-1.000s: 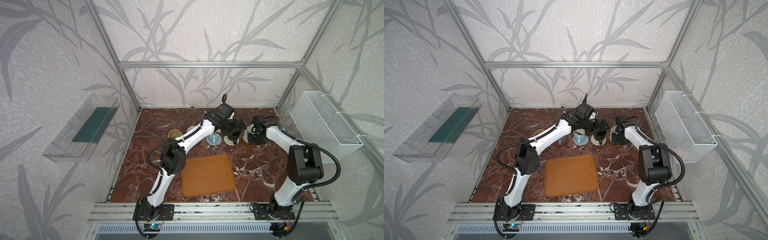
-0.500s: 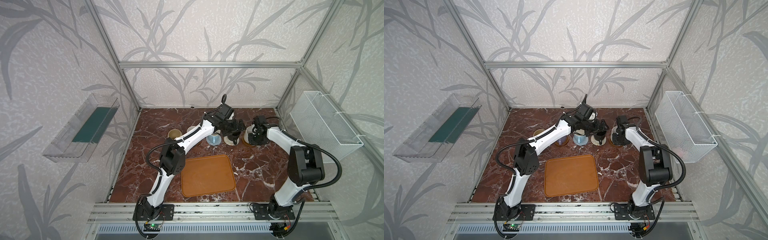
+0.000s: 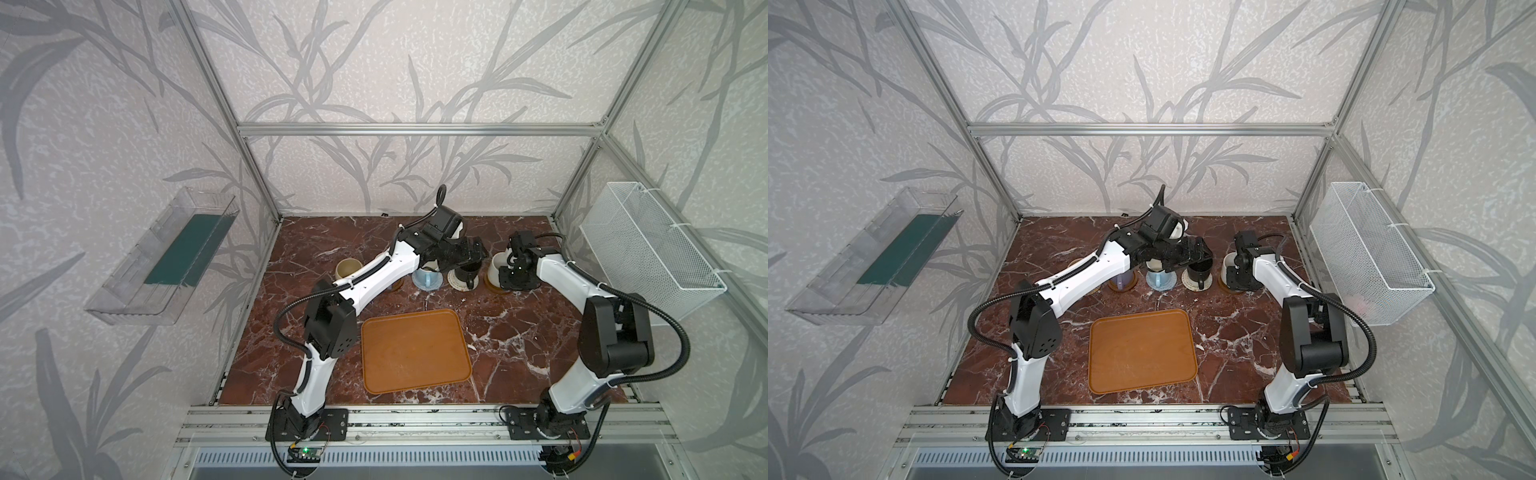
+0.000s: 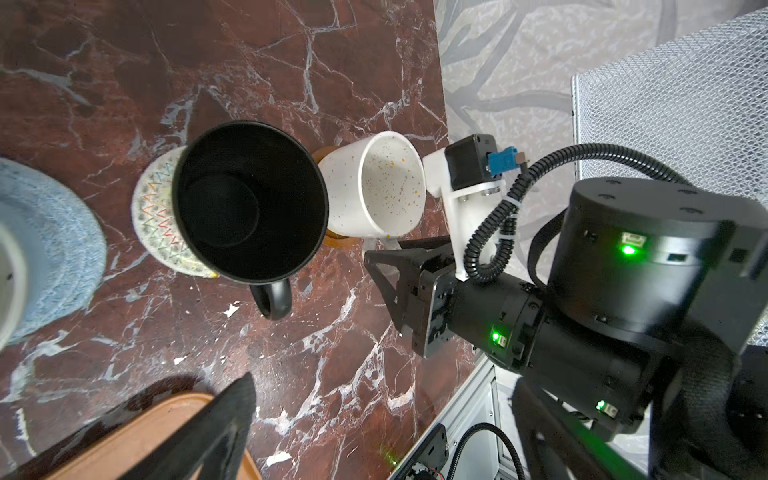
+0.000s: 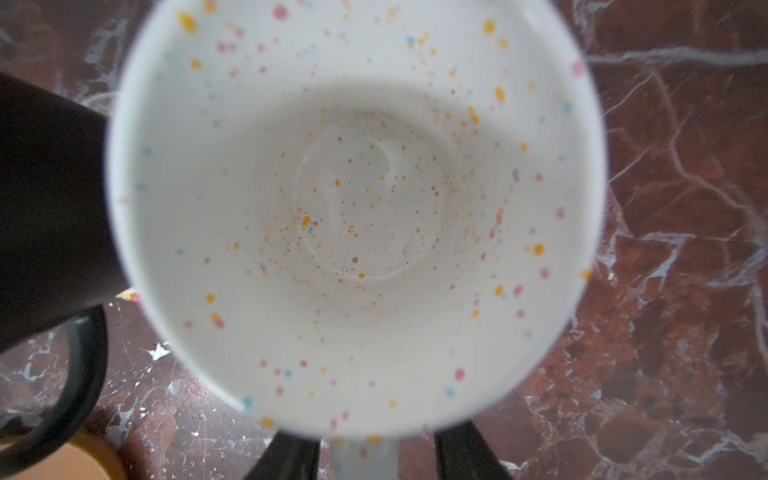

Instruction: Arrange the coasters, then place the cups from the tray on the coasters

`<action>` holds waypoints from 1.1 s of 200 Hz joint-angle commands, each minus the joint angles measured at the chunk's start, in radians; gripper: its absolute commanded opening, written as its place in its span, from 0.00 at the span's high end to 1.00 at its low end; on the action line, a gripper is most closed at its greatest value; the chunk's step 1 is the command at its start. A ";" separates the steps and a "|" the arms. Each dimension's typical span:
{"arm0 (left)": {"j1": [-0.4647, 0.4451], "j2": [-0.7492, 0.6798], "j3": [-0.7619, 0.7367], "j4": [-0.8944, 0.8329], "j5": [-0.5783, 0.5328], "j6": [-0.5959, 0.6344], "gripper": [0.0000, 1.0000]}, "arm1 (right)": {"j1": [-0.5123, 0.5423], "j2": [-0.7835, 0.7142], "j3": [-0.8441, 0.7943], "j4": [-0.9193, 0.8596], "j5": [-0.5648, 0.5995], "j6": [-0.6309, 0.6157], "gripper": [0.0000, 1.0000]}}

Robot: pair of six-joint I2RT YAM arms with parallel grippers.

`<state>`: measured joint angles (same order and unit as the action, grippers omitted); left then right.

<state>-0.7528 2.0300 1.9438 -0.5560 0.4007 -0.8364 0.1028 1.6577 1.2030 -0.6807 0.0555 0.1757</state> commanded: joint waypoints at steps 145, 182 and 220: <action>0.358 -1.101 -1.304 0.554 -0.735 0.674 0.01 | -0.005 -0.751 -0.626 0.501 0.030 -0.070 0.01; 0.438 -1.072 -1.441 0.781 -0.807 0.819 0.01 | -0.006 -0.737 -0.805 0.844 0.076 -0.085 0.01; 0.532 -0.971 -1.543 1.008 -0.855 0.849 0.01 | -0.011 -0.641 -0.882 1.077 0.098 -0.125 0.01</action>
<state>-0.2726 1.0103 0.4465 0.2386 -0.3874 -0.0566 0.1005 0.9699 0.3267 0.1627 0.1120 0.0757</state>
